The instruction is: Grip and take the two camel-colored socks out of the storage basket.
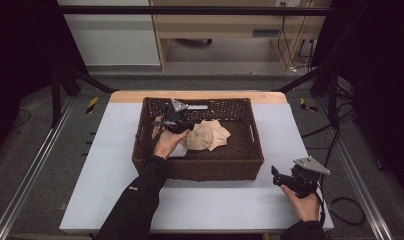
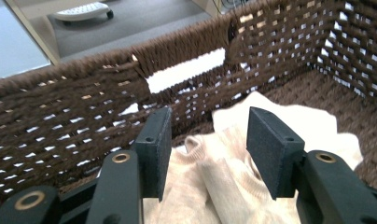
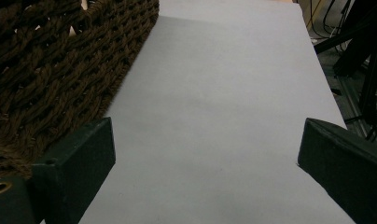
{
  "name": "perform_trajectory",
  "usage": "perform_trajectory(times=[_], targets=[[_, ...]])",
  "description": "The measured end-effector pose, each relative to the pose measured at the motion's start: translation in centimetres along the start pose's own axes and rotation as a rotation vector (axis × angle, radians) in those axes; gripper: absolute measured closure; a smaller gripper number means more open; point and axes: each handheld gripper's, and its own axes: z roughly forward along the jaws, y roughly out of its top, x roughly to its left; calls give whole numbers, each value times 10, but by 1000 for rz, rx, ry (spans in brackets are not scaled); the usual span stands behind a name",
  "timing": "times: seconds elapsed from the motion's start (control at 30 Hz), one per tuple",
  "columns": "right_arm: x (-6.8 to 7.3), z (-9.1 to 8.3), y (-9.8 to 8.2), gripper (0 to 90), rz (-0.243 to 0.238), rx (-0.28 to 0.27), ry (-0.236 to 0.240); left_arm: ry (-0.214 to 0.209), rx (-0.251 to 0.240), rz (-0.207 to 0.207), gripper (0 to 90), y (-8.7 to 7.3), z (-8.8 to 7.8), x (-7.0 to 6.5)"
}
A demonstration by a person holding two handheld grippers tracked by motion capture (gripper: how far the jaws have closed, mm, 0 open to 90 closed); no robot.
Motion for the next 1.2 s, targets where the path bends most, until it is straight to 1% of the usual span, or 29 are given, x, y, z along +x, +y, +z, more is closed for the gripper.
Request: perform_trajectory(times=[0.07, 0.13, 0.2, 0.27, 0.3, 0.37, 0.53, 0.63, 0.7, 0.73, 0.83, 0.93, 1.03, 1.07, 1.13, 1.2], targets=[[0, 0, 0, 43, -1, 1, 1, -11, 26, 2, 498, -2, 3, 0], [0, 0, 0, 43, -1, 1, 1, -11, 48, 16, 497, -4, 5, 1], [0, 0, 0, 43, -1, 2, 0, -7, 67, 15, 498, -6, 8, 2], [0, 0, 0, 43, -2, 2, -4, -14, 86, 3, 497, -8, 11, 3], [0, 0, 0, 43, -1, 3, -3, -17, 96, 5, 498, -8, 12, 4], [0, 0, 0, 43, -2, 2, -3, -27, 97, -5, 498, -9, 14, 3], [0, 0, 0, 43, 3, 3, -3, -35, 117, 4, 506, -10, 15, 2], [0, 0, 0, 43, 4, 5, -3, -42, 127, -4, 567, -10, 16, 2], [0, 0, 0, 43, 2, 3, -4, -46, 125, -22, 632, -9, 16, 3], [0, 0, 0, 44, 2, 3, -3, -51, 122, -38, 669, -8, 16, 4], [0, 0, 0, 44, 2, 3, -2, -66, 154, -52, 757, -9, 17, 4], [0, 0, 0, 44, 5, 2, -2, -83, 168, -56, 815, -9, 17, 4], [-1, 0, 0, 44, 6, 3, -2, -90, 170, -52, 848, -9, 16, 3], [-1, 0, 0, 44, 6, 1, -3, -93, 164, -56, 853, -8, 15, 3], [-1, 0, 0, 44, 6, 1, -2, -105, 151, -49, 859, -7, 12, 3], [-1, 0, 0, 44, 7, 1, -3, -110, 128, -34, 860, -5, 9, 2]])
